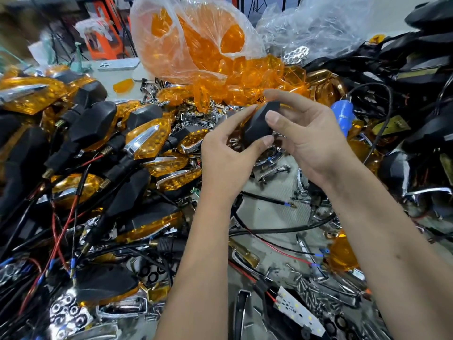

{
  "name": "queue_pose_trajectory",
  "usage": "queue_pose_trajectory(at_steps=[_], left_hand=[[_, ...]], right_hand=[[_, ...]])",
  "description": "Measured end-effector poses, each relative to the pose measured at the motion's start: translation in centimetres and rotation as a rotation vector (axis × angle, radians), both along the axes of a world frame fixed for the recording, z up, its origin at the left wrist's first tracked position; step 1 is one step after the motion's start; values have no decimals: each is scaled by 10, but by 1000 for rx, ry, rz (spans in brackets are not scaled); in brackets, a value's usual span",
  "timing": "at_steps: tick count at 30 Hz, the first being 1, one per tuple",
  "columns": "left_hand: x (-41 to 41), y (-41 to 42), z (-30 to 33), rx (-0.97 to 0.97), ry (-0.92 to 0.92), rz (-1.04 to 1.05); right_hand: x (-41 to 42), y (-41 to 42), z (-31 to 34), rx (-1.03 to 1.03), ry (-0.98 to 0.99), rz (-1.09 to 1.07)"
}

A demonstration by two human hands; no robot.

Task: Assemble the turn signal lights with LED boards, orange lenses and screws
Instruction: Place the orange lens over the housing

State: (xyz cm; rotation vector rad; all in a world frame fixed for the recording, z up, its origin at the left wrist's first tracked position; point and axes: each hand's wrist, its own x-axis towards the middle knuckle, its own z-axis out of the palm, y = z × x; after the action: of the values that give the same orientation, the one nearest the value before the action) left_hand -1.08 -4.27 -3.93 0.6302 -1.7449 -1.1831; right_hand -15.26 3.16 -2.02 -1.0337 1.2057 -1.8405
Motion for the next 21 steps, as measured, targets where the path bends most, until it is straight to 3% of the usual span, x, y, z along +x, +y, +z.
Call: queue_pose_trajectory(at_steps=[6,13,21], left_hand=[[0,-1,1,-120,-26,40],[3,-2,2,-81,2,-64],[4,-1,0,-81,44,-65]], right_hand=[[4,0,-3,-93,88,-66],[9,0,-4,-148,101,-109],[8,-3,-6,-174,-12,-25]])
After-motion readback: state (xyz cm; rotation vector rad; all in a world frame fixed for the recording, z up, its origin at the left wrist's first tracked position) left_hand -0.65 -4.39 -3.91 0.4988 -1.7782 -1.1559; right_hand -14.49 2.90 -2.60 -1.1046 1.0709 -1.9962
